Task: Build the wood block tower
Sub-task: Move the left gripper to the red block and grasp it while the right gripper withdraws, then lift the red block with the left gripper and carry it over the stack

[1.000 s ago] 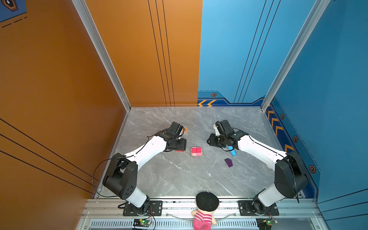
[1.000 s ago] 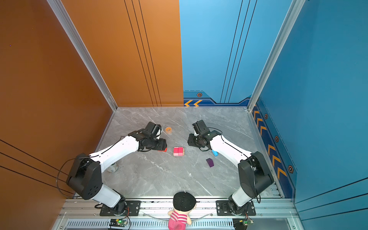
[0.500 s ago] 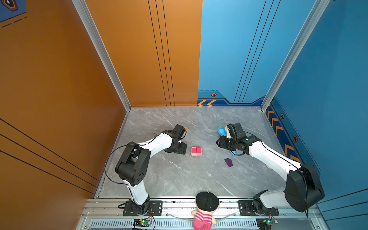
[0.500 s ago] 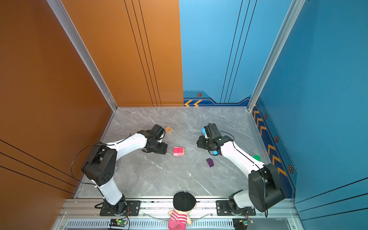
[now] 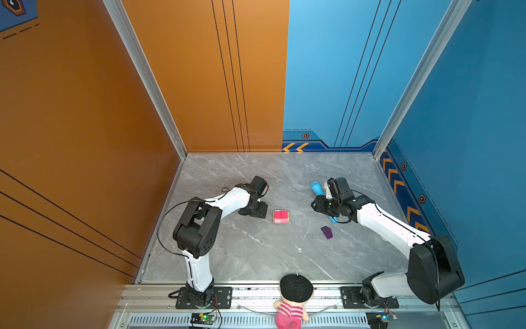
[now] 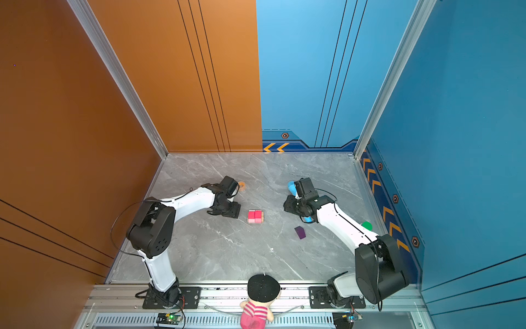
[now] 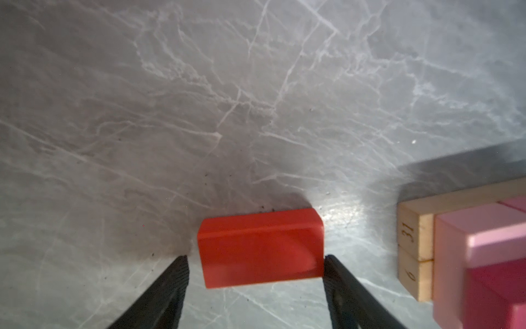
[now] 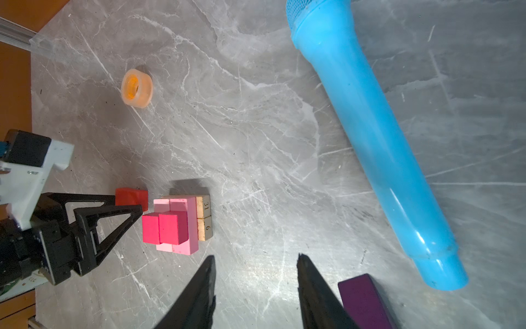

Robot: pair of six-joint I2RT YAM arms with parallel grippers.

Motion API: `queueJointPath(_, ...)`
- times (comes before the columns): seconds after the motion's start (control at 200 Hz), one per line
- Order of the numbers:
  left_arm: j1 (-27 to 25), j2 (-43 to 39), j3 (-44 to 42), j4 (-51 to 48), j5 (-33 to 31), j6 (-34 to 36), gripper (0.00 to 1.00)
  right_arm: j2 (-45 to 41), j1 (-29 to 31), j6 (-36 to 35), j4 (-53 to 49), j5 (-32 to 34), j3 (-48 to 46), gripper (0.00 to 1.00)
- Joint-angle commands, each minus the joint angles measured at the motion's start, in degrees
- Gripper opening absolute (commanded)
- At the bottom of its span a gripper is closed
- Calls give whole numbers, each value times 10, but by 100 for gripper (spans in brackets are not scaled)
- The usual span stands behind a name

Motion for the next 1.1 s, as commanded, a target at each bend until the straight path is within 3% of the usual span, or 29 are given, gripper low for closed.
queueJointPath(0.0,1,8,20,-14,-16,6,73,-13,-6,2,8,-2,-8,48)
queueJointPath(0.571,-15,33,42,-31,-38,-5,65,-17,-6,3,4,7,-12,48)
queueJointPath(1.091,-18,-6,51,-58,-41,-43,60,-15,-8,2,6,5,-13,48)
